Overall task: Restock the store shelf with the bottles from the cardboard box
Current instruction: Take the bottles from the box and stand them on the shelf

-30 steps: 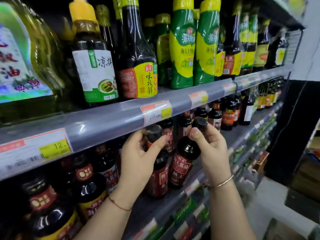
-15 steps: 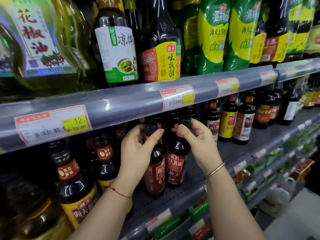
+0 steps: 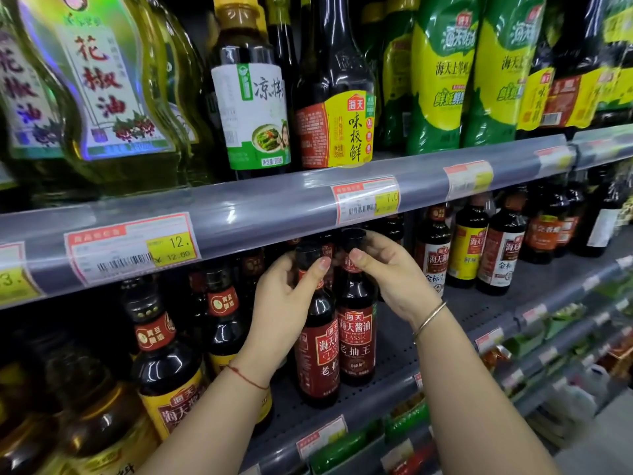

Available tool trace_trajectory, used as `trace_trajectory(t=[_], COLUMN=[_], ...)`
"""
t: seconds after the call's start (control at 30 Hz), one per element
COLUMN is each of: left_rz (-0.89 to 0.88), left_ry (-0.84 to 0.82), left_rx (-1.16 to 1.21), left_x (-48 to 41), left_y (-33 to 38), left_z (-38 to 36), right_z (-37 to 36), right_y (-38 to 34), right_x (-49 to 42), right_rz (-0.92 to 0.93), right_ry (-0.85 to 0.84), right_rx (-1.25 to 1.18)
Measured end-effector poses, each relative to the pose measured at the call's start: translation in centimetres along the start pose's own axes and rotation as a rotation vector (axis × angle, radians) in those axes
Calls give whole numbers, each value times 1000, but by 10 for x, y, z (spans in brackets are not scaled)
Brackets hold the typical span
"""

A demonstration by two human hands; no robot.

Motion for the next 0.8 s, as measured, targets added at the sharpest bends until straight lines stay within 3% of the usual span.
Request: trace_trajectory(t=[0.33, 0.53, 0.8], left_rz=[-87, 54, 138], left_ry=[66, -3, 104], left_rx=[-145, -132, -173], left_x=[17, 63, 89], left_y=[-11, -59, -101], left_z=[4, 1, 13], right_z=[12, 5, -4], right_y=[21, 78, 100], right_x=[35, 83, 89], right_rz=[-13, -139, -162], right_ry=[51, 22, 37], right_rx=[65, 129, 297])
Point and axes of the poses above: each hand's wrist, its own x-axis away from the middle knuckle, its own z-axis out of the back of the hand, y = z × x, the point moved 9 cm from there along -x, towards the middle knuckle, and after that the axes turned 12 degrees about x, right-handed, at the moved point
